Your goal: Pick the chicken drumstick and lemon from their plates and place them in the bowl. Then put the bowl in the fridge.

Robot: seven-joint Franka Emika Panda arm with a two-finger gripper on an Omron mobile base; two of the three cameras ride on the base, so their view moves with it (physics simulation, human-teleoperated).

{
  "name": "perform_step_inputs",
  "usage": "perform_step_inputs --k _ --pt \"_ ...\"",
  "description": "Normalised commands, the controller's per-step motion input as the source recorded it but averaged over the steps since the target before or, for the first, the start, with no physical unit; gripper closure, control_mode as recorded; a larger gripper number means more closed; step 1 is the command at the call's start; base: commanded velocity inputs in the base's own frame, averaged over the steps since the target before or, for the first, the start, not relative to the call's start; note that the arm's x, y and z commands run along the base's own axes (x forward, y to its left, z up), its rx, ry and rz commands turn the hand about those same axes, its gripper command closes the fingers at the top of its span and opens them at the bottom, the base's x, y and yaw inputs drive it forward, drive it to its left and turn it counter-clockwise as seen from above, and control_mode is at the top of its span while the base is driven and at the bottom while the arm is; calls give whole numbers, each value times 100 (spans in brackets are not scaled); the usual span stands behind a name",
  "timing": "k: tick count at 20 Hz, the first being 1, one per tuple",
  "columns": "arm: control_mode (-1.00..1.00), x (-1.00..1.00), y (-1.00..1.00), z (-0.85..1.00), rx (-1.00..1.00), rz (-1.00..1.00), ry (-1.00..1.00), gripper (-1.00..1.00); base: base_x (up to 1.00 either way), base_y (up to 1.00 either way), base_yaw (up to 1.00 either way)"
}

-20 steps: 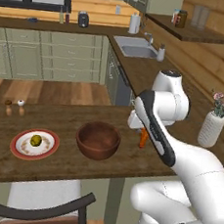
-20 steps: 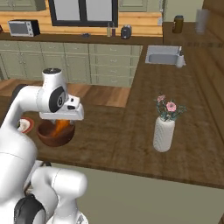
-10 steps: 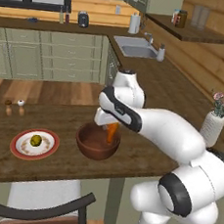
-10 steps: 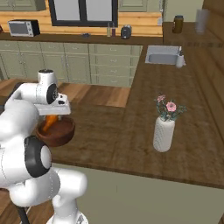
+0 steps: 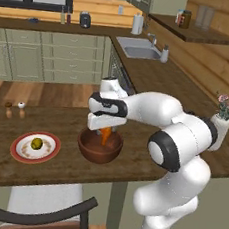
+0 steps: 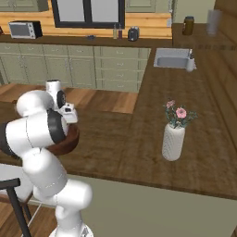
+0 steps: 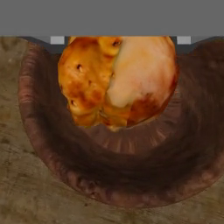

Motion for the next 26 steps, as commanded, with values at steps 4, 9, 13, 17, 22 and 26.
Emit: perform_step_inputs --k 4,9,13,17,22,26 --pt "-100 29 13 -38 -1 -4 5 100 0 0 0" --pt "-100 2 19 -31 0 -7 6 100 0 0 0" --pt "-100 0 8 -33 0 -9 3 100 0 0 0" --pt "-100 0 0 -18 0 -6 0 -100 0 0 0" --pt "-100 0 0 0 0 -2 -2 -100 0 0 0" --pt "-100 8 0 0 0 0 0 -100 0 0 0"
